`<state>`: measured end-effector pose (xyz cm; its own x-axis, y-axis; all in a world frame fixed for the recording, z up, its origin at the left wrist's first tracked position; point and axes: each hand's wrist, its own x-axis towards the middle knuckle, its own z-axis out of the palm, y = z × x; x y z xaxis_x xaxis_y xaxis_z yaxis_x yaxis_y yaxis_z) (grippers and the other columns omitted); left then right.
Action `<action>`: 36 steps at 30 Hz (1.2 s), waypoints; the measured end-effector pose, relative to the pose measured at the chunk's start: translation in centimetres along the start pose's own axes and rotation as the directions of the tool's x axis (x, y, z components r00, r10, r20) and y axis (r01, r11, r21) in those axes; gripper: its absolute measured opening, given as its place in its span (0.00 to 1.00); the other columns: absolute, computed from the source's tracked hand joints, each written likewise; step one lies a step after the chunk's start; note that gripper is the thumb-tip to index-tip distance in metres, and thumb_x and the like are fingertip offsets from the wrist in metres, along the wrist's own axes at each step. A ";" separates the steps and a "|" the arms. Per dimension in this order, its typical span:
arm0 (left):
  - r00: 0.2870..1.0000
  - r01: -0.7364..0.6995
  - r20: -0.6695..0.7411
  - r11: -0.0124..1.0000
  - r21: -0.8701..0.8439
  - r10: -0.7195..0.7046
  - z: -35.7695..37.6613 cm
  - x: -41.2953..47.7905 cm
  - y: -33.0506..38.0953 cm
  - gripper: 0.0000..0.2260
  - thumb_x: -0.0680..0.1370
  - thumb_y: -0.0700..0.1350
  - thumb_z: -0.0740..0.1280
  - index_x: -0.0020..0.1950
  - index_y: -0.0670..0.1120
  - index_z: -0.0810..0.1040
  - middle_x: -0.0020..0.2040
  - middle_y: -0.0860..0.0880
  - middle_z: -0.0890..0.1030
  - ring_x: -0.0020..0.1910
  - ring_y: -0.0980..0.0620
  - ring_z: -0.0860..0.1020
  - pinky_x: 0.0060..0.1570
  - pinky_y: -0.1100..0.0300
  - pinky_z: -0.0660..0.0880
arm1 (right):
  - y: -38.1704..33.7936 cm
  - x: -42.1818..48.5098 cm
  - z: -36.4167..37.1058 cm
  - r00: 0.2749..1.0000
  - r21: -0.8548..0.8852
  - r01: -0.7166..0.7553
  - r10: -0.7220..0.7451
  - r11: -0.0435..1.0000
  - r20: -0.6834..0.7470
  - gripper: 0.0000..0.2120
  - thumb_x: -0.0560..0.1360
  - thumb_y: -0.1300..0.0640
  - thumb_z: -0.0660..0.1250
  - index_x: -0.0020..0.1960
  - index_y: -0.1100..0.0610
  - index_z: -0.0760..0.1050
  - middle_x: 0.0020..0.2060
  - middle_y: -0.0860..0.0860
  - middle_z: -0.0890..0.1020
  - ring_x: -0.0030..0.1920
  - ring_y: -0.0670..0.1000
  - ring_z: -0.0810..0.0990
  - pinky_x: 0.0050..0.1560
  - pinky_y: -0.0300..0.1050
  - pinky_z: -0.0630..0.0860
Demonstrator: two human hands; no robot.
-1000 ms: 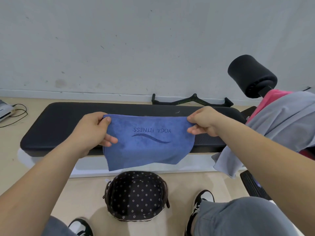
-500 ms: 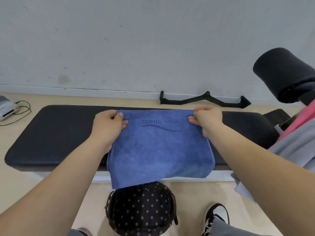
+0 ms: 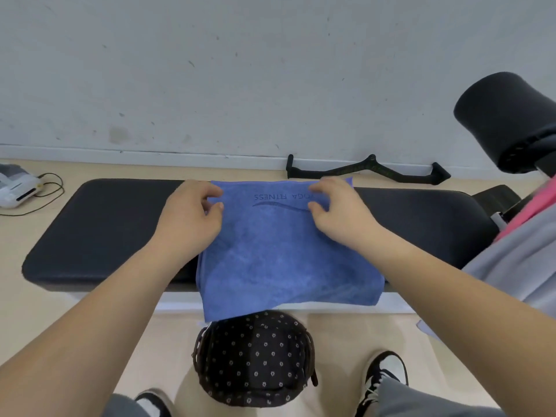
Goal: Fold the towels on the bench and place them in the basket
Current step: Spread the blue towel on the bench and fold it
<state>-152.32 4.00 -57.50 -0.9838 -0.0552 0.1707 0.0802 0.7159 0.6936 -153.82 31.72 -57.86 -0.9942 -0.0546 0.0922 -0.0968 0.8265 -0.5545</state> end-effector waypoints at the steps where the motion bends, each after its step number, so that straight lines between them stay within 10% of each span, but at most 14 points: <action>1: 0.999 -0.038 0.024 0.998 0.047 0.037 -0.6 -1.0 0.3 0.06 0.80 0.42 0.68 0.55 0.49 0.82 0.52 0.52 0.81 0.48 0.54 0.80 0.51 0.59 0.75 | -1.0 -1.0 -0.2 0.994 -0.048 0.003 0.003 0.999 0.109 0.15 0.80 0.52 0.67 0.66 0.53 0.78 0.67 0.48 0.77 0.67 0.50 0.76 0.68 0.49 0.73; 7: 0.848 0.055 0.497 0.963 0.263 -0.184 -2.8 -6.6 0.1 0.14 0.79 0.55 0.69 0.41 0.46 0.80 0.33 0.50 0.85 0.34 0.51 0.84 0.40 0.53 0.84 | -5.1 -7.3 0.7 0.882 -0.321 0.128 0.040 0.938 0.470 0.34 0.79 0.38 0.65 0.81 0.43 0.59 0.80 0.51 0.58 0.79 0.56 0.59 0.74 0.58 0.66; 14: 0.632 0.482 0.702 0.876 -0.025 -0.328 -3.3 -9.2 -3.1 0.07 0.75 0.53 0.77 0.47 0.51 0.86 0.52 0.55 0.84 0.56 0.56 0.80 0.55 0.56 0.79 | -3.5 -10.1 5.0 0.900 -0.473 0.196 0.033 0.859 0.435 0.39 0.80 0.30 0.52 0.80 0.35 0.31 0.82 0.51 0.32 0.80 0.60 0.29 0.78 0.66 0.34; 23: 0.744 0.561 0.612 0.749 -0.353 -0.269 -4.3 -9.1 -3.0 0.05 0.76 0.34 0.74 0.50 0.40 0.86 0.49 0.41 0.87 0.48 0.47 0.84 0.56 0.54 0.82 | -3.5 -9.6 5.2 0.921 -0.464 0.151 0.047 0.873 0.388 0.35 0.77 0.27 0.40 0.80 0.33 0.36 0.83 0.48 0.35 0.81 0.59 0.32 0.78 0.66 0.33; 31: 0.652 0.633 0.735 0.667 -0.393 -0.185 -4.8 -8.8 -1.5 0.14 0.83 0.35 0.59 0.55 0.39 0.86 0.49 0.31 0.78 0.39 0.40 0.78 0.52 0.44 0.83 | -5.2 -10.7 3.7 0.919 -0.246 0.132 -0.026 0.960 0.392 0.46 0.71 0.21 0.46 0.83 0.41 0.44 0.83 0.46 0.40 0.82 0.50 0.33 0.79 0.64 0.34; 36: 0.680 0.678 0.727 0.464 -0.571 -0.098 -5.2 -8.3 -0.5 0.18 0.74 0.35 0.60 0.58 0.37 0.84 0.57 0.31 0.80 0.52 0.38 0.77 0.54 0.43 0.82 | -6.7 -13.9 5.8 0.921 -0.234 0.368 -0.318 0.900 0.225 0.44 0.71 0.29 0.64 0.80 0.50 0.62 0.78 0.50 0.66 0.78 0.55 0.65 0.76 0.61 0.64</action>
<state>-143.37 0.47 -55.65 -0.7932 0.3980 -0.4609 -0.5377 -0.1025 0.8369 -139.66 23.71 -60.24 -0.8952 -0.4393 0.0754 -0.4424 0.8549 -0.2711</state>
